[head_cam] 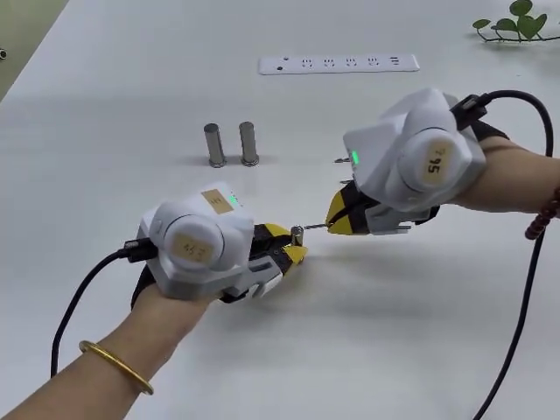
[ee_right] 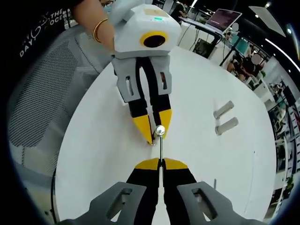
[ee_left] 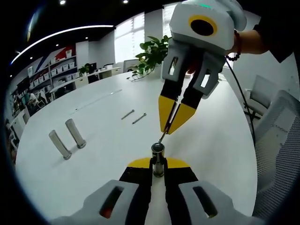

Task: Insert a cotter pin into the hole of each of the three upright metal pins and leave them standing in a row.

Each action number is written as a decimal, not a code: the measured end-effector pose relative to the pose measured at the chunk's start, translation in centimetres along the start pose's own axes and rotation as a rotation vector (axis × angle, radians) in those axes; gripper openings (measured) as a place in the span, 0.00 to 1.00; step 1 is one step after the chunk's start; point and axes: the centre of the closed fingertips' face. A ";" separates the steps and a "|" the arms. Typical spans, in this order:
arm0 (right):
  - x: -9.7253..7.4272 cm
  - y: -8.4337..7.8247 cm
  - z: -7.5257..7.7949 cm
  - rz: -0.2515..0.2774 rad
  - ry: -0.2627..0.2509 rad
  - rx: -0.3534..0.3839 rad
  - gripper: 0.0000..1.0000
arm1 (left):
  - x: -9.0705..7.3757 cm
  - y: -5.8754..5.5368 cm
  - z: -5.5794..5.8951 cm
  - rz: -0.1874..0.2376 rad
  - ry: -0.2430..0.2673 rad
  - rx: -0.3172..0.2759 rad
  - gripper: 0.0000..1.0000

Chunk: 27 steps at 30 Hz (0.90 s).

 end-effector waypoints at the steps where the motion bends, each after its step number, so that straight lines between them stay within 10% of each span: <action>1: 0.0 0.1 0.0 0.003 0.001 0.002 0.00 | 0.0 0.0 0.0 0.000 -0.001 0.001 0.06; 27: 0.3 -0.4 -0.5 -0.002 0.002 0.034 0.00 | -0.1 -0.1 0.1 -0.001 -0.002 -0.002 0.06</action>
Point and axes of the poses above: the centre of the closed fingertips' face, and the gripper's own axes: x roughly forward along the fingers, z roughly to its right, y roughly out of its top, and after that the axes turned 13 degrees about z, right-handed
